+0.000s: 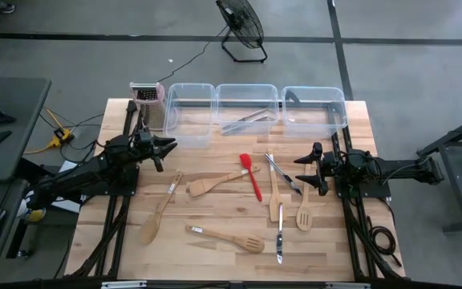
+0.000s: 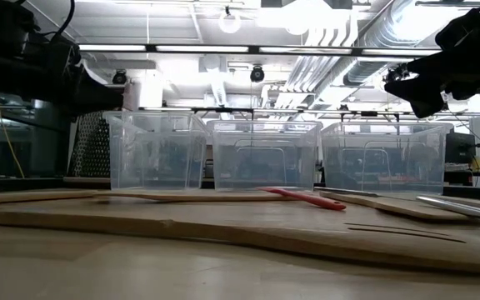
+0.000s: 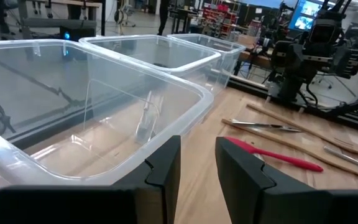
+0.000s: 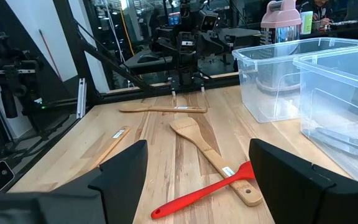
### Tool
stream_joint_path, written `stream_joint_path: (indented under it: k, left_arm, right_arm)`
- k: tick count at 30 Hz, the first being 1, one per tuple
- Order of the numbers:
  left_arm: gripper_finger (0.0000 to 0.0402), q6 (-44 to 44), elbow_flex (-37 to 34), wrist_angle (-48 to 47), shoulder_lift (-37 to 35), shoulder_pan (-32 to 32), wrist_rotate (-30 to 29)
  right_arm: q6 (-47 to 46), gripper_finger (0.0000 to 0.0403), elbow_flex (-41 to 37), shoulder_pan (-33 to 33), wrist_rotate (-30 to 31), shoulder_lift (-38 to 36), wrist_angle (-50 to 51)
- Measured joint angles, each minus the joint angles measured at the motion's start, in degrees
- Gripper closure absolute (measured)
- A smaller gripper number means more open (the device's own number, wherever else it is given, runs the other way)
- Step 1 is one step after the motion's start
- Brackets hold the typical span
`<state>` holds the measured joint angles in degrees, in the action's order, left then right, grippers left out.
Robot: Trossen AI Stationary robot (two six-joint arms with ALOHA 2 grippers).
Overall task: Pick & Place Kitchen Items
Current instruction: Put the silver table knife into the middle transparent container
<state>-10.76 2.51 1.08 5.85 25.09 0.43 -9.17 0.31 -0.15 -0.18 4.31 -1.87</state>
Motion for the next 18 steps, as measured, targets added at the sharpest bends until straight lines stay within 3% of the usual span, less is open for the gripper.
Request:
stream_joint_path:
  k: [18]
  left_arm:
    - [0.0300, -0.02, 0.08, 0.00, 0.01, 0.00, -0.13]
  right_arm:
    - [-3.34, 0.0128, -0.01, 0.01, -0.01, -0.01, -0.06]
